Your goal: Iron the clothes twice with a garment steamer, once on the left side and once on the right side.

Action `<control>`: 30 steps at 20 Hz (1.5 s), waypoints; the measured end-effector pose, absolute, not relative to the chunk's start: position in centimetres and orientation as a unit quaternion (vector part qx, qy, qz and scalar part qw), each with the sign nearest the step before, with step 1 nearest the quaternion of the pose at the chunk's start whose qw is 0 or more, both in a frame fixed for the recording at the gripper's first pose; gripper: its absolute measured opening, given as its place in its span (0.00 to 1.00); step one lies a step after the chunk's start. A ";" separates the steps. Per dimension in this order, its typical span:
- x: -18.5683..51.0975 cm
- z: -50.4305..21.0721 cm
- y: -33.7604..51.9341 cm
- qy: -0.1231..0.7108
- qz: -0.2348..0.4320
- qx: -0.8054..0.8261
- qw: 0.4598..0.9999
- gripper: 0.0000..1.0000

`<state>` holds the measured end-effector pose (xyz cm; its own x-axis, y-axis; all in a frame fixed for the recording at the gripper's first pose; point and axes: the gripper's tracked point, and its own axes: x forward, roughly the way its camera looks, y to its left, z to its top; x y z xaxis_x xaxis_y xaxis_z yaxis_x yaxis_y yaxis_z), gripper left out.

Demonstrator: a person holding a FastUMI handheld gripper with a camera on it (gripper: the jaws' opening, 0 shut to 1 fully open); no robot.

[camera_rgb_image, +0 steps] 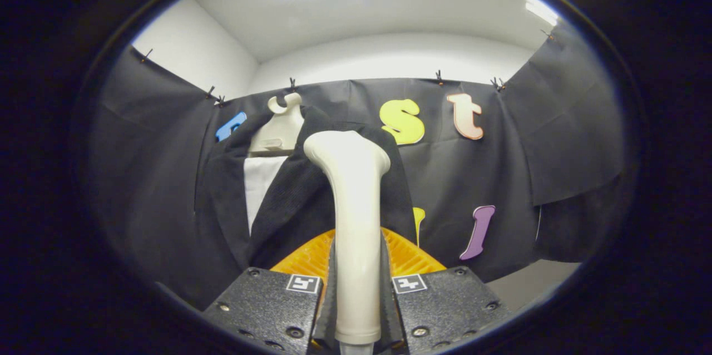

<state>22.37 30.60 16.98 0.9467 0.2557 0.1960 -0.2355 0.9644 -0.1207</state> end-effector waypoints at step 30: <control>17.4 3.6 28.1 0.021 0.059 -0.110 0.992 0.34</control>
